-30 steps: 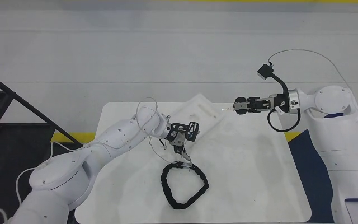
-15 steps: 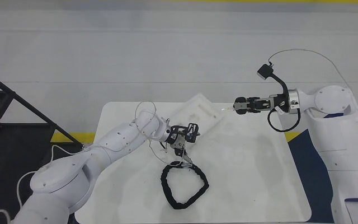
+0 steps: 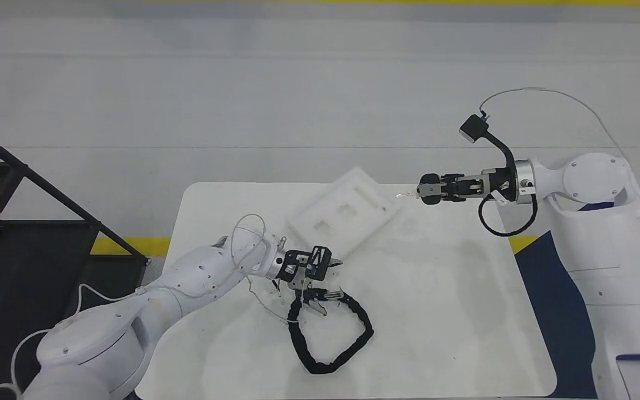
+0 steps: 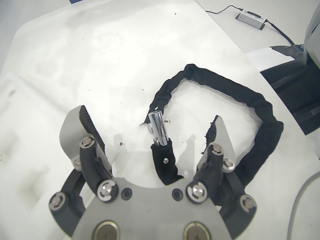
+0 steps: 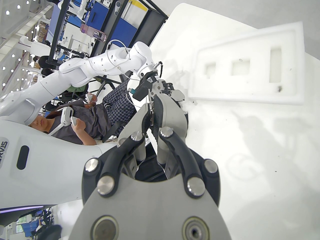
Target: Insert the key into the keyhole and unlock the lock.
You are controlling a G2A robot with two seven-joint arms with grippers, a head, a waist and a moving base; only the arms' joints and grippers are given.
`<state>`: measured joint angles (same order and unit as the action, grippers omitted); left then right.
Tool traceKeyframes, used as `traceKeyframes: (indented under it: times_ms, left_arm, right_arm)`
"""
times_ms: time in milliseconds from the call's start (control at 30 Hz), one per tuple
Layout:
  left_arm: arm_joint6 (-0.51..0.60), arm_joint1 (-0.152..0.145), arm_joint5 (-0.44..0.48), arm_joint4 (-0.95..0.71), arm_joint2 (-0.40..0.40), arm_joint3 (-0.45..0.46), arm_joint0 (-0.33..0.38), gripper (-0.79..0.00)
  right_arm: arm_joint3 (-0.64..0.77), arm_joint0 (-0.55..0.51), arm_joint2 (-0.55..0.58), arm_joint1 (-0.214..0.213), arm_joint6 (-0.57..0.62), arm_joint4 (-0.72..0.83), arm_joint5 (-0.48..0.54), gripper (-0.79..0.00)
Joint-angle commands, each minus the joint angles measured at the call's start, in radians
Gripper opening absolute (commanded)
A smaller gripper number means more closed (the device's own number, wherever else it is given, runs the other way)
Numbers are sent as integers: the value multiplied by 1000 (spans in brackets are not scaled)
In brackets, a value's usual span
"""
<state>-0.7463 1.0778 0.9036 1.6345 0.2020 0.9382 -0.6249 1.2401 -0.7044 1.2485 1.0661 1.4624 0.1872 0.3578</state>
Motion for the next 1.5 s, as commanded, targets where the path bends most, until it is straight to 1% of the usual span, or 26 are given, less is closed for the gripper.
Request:
traceKeyframes:
  times_ms: [0,233,500,633,667,733,767,800,833,967,1000,1067,1167,1200,1267,1367,1400,1467]
  left_arm:
    - [-32,-1,-13,31,-6,-3,-12,0]
    - [-74,9,-50,73,-11,-30,-36,0]
    - [-56,37,-57,80,-7,-70,-44,0]
    - [-51,50,-66,86,-5,-93,-47,-25]
    - [-49,53,-67,85,-4,-100,-48,-46]
    - [-46,60,-71,86,-1,-113,-48,-114]
    - [-46,62,-73,86,0,-119,-48,-117]
    - [-45,65,-75,87,1,-126,-48,-237]
    - [-44,67,-77,86,3,-132,-49,-296]
    - [-46,74,-80,94,6,-147,-50,-397]
    - [-43,75,-83,97,7,-151,-51,-397]
    - [-40,79,-85,98,9,-160,-53,-345]
    - [-36,85,-85,97,13,-173,-55,-348]
    - [-34,87,-85,98,14,-176,-55,-360]
    - [-30,91,-86,98,16,-184,-56,-422]
    - [-23,95,-87,102,20,-191,-56,-594]
    - [-24,97,-86,100,22,-195,-56,-785]
    - [-28,99,-84,98,25,-198,-55,-785]
  right_arm:
    - [0,0,0,0,0,0,0,-785]
    - [0,0,0,0,0,0,0,-785]
    - [0,0,0,0,0,0,0,-785]
    - [0,0,0,0,0,0,0,-785]
    - [0,0,0,0,0,0,0,-785]
    - [0,0,0,0,0,0,0,-785]
    - [0,0,0,0,0,0,0,-785]
    - [0,0,0,0,0,0,0,-785]
    - [0,0,0,0,0,0,0,-785]
    - [0,0,0,0,0,0,0,-785]
    - [0,0,0,0,0,0,0,-785]
    - [0,0,0,0,0,0,0,-785]
    - [0,0,0,0,0,0,0,-785]
    - [0,0,0,0,0,0,0,-785]
    - [0,0,0,0,0,0,0,-785]
    - [0,0,0,0,0,0,0,-785]
    - [0,0,0,0,0,0,0,-785]
    - [0,0,0,0,0,0,0,-785]
